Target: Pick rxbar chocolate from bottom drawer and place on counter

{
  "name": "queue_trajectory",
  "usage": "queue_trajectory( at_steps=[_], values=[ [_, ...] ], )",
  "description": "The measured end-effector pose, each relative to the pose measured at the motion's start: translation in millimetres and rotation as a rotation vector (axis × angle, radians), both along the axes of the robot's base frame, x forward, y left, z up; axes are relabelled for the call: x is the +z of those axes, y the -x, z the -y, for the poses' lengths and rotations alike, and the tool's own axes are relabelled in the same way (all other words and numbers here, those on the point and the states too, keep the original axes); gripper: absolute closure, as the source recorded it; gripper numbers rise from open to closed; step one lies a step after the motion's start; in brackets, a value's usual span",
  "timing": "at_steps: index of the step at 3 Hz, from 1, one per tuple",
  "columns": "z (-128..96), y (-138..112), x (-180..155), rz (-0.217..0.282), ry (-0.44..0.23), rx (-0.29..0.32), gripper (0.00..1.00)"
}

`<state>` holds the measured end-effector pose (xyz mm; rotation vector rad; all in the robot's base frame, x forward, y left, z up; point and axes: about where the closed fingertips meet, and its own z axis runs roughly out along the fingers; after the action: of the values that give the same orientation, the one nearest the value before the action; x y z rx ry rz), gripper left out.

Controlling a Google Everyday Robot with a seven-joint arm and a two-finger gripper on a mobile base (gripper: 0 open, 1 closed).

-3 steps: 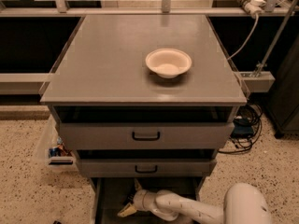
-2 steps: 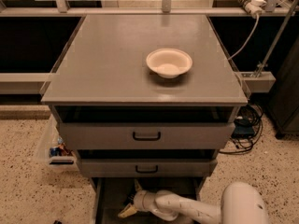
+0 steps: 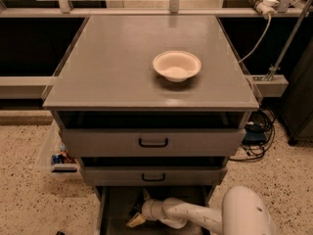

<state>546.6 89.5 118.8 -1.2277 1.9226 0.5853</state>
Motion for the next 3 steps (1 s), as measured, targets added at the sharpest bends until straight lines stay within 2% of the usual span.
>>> queue_trajectory(
  at_steps=[1, 3],
  values=[
    [0.0, 0.0, 0.0, 0.0, 0.0, 0.0, 0.0],
    [-1.9, 1.0, -9.5, -0.036, -0.01, 0.001, 0.0]
  ],
)
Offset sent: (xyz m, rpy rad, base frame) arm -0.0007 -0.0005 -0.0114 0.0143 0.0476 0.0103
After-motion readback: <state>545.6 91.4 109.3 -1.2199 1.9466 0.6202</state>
